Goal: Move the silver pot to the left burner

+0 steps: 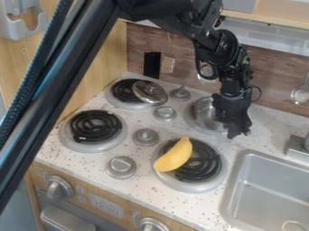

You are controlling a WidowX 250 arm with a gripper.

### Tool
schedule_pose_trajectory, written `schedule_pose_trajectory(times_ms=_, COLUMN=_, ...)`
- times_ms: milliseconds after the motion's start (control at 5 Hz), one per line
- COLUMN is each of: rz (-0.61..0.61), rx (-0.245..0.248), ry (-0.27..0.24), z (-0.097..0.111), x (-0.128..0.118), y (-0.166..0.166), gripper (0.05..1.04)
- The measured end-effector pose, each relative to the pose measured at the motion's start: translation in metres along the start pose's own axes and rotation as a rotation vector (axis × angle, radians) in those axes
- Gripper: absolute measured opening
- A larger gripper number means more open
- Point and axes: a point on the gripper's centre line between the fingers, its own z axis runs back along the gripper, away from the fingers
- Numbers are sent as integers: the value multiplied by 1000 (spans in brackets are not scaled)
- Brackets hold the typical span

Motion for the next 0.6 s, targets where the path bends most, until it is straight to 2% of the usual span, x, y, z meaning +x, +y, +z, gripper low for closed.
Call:
schedule_pose_trajectory(times_ms=200, rz=-11, rx=-8, ry=11, z=-3, x=-5, y=-3, gripper=144)
schedule_pose_trajectory(times_ms=400, rz=-10, rx=-4, ry=7, z=0, x=-7, y=-3, gripper=81)
schedule_pose_trajectory(times_ms=600, rz=-7, rx=10, ry=7, z=12, x=-12, y=-1, gripper=65)
